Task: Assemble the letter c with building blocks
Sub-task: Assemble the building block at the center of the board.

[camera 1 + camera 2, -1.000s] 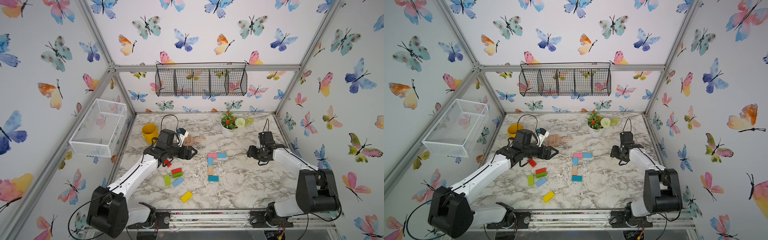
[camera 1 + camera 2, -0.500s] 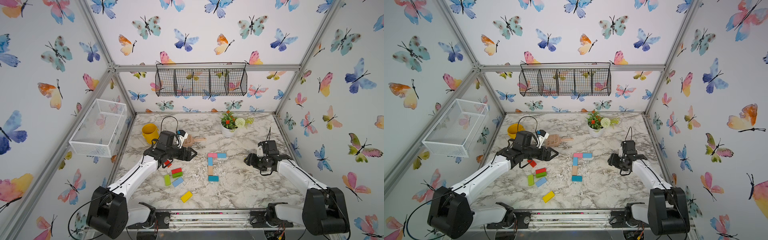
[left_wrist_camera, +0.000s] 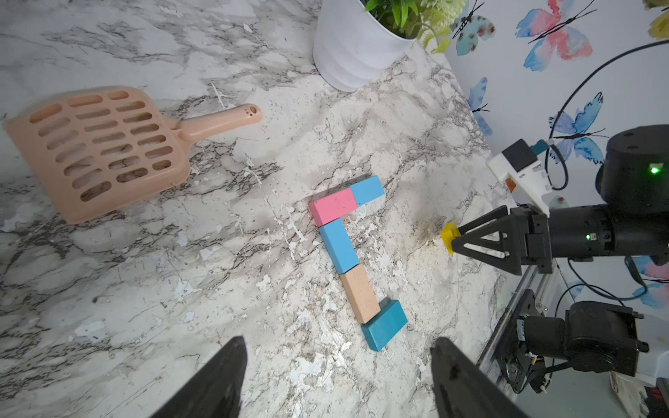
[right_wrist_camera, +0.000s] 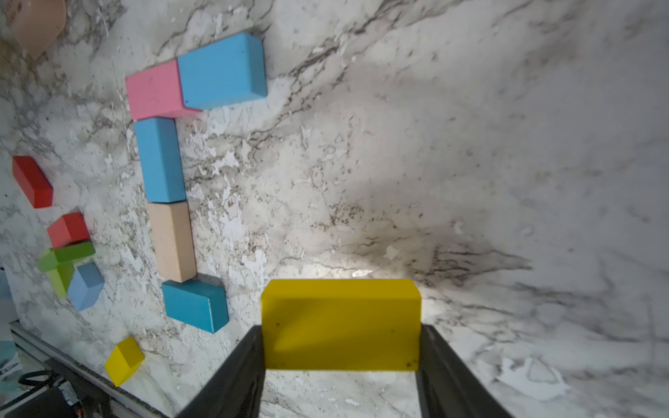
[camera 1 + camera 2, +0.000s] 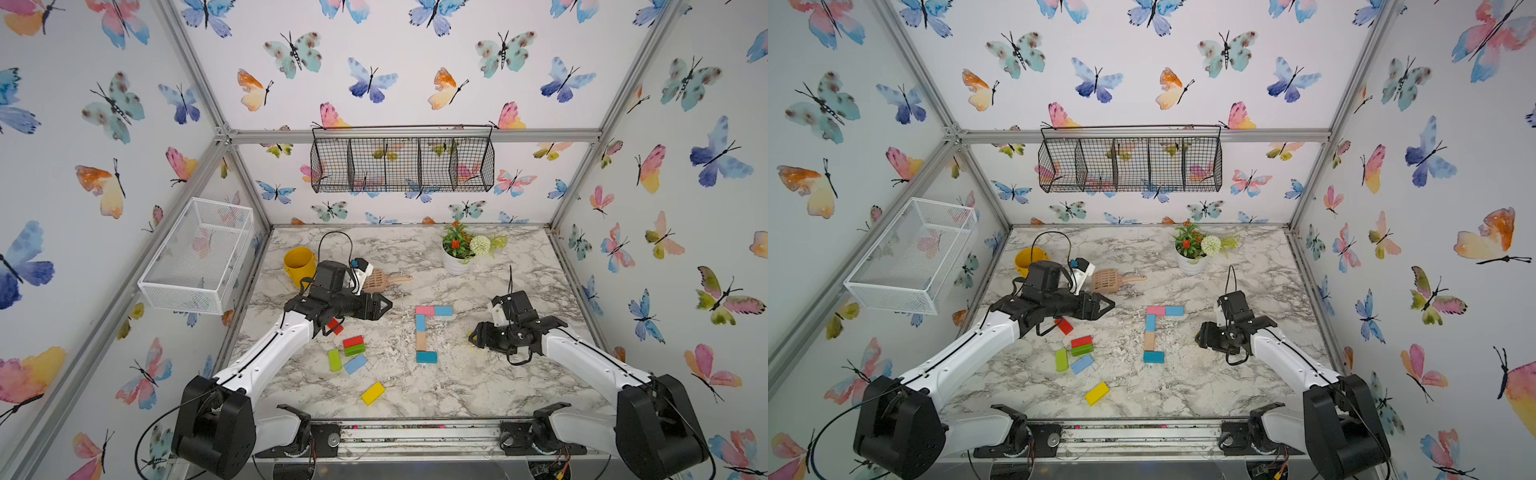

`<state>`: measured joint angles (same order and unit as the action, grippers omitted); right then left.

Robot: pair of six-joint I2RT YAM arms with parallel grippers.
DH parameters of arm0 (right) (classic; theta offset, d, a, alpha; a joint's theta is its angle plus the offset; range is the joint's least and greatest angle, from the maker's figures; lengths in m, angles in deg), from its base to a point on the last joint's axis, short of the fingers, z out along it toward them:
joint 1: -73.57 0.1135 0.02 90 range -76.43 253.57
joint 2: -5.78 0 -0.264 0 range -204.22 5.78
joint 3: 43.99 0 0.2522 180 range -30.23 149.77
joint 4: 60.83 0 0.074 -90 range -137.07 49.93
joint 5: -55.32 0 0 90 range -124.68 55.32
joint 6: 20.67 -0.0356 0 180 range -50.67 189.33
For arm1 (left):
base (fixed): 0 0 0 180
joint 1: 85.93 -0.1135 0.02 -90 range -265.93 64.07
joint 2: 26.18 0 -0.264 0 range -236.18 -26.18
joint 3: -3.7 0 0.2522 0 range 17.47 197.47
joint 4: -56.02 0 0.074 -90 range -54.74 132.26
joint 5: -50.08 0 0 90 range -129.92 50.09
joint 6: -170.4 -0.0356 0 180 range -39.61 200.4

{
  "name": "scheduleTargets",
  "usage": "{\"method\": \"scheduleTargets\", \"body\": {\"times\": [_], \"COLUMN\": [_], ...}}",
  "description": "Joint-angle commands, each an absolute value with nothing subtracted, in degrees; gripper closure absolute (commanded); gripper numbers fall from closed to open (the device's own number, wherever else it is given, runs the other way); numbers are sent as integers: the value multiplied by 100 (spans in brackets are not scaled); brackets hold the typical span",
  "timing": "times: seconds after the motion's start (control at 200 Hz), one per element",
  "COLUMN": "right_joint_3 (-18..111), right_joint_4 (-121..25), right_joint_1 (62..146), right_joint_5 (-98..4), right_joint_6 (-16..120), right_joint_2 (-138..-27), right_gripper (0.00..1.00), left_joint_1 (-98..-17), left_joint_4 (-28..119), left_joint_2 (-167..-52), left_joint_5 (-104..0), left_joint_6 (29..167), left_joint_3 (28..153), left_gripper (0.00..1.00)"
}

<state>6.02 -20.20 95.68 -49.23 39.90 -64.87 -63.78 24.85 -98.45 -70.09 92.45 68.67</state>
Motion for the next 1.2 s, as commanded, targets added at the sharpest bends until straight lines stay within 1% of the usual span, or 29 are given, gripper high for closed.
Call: {"method": "scheduleTargets", "body": {"times": [0.0, 0.195, 0.556, 1.196], "right_joint_3": [840, 1098, 1054, 1125], "right_joint_4": [-1750, -1618, -1958, -2398], "right_joint_1": [9991, 10847, 11866, 12040], "right_joint_5": [-4400, -3728, -3480, -3639], "right_joint_6": [3626, 3175, 2470, 2339], "right_joint_2": [-6558, -6721, -7314, -7789], "right_gripper": [46, 46, 46, 44], "left_joint_1": [-6430, -6449, -6472, -6514], "left_joint_4": [2547, 2558, 2564, 2582], "left_joint_2": [-9728, -9754, -9746, -9754], "left_joint_5": [-7139, -7181, -7209, -7225], "left_joint_6": [9288, 9314, 9323, 9351], "left_joint_3": [6858, 6854, 6827, 6818], "left_gripper": [19, 19, 19, 19]}}
